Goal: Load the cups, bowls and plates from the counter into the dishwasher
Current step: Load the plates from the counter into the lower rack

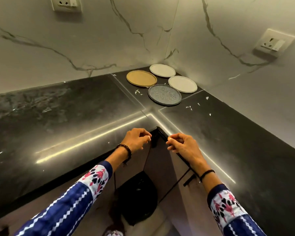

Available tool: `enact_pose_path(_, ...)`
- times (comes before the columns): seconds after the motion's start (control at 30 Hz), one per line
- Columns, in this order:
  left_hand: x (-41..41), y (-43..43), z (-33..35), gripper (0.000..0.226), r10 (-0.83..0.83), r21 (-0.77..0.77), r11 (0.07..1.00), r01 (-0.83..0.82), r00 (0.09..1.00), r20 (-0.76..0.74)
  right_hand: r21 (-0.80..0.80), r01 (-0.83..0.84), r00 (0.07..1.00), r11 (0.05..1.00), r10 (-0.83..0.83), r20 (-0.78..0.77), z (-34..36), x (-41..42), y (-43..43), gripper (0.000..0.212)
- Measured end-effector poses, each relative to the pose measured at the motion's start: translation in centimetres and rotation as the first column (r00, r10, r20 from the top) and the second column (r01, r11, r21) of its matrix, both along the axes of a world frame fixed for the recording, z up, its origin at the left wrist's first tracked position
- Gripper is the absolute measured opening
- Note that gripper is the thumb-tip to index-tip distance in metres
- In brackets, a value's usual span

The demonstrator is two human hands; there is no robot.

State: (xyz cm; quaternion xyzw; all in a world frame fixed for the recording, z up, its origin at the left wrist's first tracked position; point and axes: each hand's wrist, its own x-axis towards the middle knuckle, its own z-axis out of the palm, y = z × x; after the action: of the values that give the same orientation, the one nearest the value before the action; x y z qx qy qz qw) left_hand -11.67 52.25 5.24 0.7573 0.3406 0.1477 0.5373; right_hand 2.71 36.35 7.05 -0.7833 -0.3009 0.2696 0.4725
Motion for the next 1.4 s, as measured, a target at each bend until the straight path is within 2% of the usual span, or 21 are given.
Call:
enact_pose_path(0.23, 9.0, 9.2, -0.7, 0.014, 0.023, 0.071, 0.997, -0.023, 1.0, -0.005, 0.009, 0.076, 0.997, 0.997, -0.076, 0.009, 0.4, 7.6, 8.1, 0.007)
enact_pose_path(0.43, 15.1, 16.0, -1.5, 0.018, 0.054, 0.088, 0.995, -0.055, 0.998, 0.011, -0.048, 0.128, 0.991, 0.991, -0.125, 0.054, -0.1, 13.5, 14.0, 0.006)
enact_pose_path(0.57, 18.4, 19.8, -2.8, 0.041, 0.039, 0.102, 0.994, -0.037, 0.999, -0.016, -0.104, 0.197, 0.975, 0.975, -0.184, 0.121, -1.4, 16.9, 17.2, 0.004)
enact_pose_path(0.67, 20.3, 21.6, -3.5, 0.063, 0.035, 0.028, 0.999, -0.035, 0.999, -0.028, -0.154, 0.245, 0.956, 0.957, -0.213, 0.201, -2.7, 19.2, 19.1, 0.004)
enact_pose_path(0.8, 22.3, 23.6, -4.9, 0.079, 0.021, -0.08, 0.997, -0.022, 1.0, -0.011, -0.23, 0.296, 0.948, 0.927, -0.256, 0.187, -3.2, 21.5, 21.2, 0.024)
enact_pose_path(0.93, 23.7, 25.1, -5.9, 0.079, 0.013, -0.14, 0.99, -0.011, 1.0, 0.015, -0.312, 0.296, 0.948, 0.903, -0.237, 0.213, -3.9, 23.7, 23.2, 0.05)
enact_pose_path(1.1, 25.3, 26.5, -6.2, 0.071, 0.054, -0.267, 0.963, -0.049, 0.998, 0.011, -0.344, 0.34, 0.939, 0.875, -0.334, 0.081, -5.1, 25.8, 25.0, 0.061)
enact_pose_path(1.23, 26.0, 27.5, -5.7, 0.061, 0.126, -0.305, 0.946, -0.11, 0.991, 0.033, -0.255, 0.454, 0.886, 0.854, -0.462, 0.032, -5.3, 26.6, 26.2, 0.059)
enact_pose_path(1.4, 25.8, 28.1, -4.6, 0.059, 0.209, -0.354, 0.919, -0.175, 0.976, 0.058, -0.126, 0.577, 0.811, 0.807, -0.584, -0.025, -4.7, 26.7, 25.8, 0.061)
